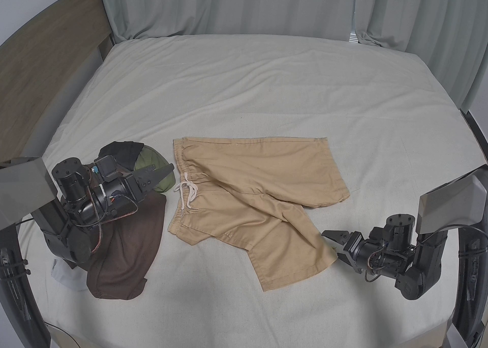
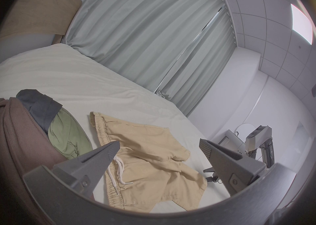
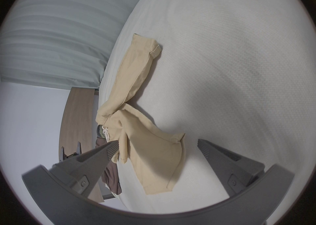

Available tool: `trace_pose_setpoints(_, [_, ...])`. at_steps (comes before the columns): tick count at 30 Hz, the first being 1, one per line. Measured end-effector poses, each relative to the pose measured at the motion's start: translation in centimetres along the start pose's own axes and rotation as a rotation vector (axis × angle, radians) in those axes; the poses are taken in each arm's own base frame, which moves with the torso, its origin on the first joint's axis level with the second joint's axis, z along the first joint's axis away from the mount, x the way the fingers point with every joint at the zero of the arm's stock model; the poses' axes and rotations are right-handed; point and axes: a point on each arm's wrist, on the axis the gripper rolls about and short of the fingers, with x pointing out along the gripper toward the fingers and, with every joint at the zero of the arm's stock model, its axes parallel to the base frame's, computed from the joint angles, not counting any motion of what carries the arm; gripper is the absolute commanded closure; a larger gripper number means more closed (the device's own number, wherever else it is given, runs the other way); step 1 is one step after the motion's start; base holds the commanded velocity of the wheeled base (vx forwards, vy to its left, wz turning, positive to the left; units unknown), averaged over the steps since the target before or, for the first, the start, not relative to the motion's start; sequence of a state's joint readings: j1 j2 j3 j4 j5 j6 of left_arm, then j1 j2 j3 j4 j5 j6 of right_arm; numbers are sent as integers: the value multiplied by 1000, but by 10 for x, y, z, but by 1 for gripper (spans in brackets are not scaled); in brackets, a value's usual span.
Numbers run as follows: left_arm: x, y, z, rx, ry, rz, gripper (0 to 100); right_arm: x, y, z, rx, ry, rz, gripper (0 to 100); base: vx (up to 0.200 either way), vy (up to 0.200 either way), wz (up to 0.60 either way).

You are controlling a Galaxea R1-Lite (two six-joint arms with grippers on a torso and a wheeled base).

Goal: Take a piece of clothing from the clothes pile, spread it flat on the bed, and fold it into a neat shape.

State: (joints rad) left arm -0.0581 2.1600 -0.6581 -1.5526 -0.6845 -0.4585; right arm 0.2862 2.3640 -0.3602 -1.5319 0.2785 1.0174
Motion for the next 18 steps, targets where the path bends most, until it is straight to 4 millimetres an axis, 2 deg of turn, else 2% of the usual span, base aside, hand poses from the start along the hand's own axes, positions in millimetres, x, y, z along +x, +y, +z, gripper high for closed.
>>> trace_pose_setpoints(6, [0, 0, 0, 1, -1, -1, 0, 0, 3, -2, 19, 9, 5, 0, 0, 0, 0])
trace_pose_setpoints(7, [0, 0, 0, 1, -2, 0, 0, 0, 3, -3, 21, 11, 5, 100, 0, 0, 0])
trace_pose_setpoints(18, [0, 0, 1, 1, -2, -1, 0, 1, 6, -2, 45, 6, 15, 100, 0, 0, 0])
